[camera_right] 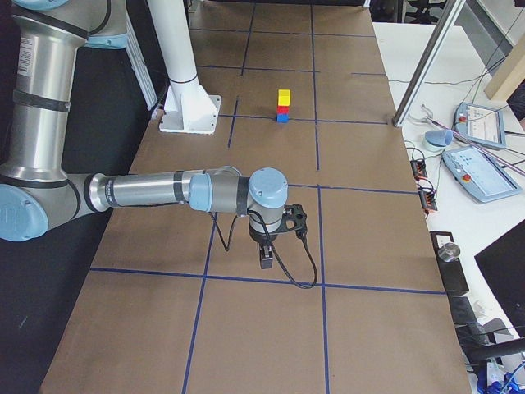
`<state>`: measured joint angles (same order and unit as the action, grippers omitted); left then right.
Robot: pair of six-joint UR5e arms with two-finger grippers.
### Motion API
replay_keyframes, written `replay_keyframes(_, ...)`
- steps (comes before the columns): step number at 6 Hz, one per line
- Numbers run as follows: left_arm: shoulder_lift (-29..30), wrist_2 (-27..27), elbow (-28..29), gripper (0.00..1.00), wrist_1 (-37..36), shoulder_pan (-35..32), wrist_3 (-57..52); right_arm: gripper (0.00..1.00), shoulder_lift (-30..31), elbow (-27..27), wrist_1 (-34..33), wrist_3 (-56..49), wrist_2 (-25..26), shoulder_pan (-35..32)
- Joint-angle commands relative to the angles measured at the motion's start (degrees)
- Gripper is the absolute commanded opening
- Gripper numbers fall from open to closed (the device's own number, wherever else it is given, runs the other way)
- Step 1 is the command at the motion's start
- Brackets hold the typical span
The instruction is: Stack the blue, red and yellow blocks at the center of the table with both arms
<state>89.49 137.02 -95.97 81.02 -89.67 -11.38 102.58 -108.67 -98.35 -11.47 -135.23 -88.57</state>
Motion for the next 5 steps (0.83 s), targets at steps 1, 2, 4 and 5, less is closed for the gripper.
replay_keyframes(1, -0.02, 0.0, 0.43, 1.0, 0.19, 0.02, 1.88, 1.0, -0.1, 2.05, 0.09, 0.04, 0.14, 0.07)
replay_keyframes(2, -0.45, 0.09, 0.43, 1.0, 0.19, 0.02, 1.89, 1.0, -0.28, 2.32, 0.0, 0.21, -0.03, 0.07)
replay_keyframes(4, -0.81, 1.31, -1.49, 1.0, 0.01, -0.15, 2.77, 1.0, -0.72, 2.05, 0.09, 0.48, -0.13, 0.15)
replay_keyframes(5, -1.85, 1.49, -1.67, 1.0, 0.18, -0.15, 2.68, 1.0, -0.81, 1.8, 2.0, 0.57, -0.04, 0.07)
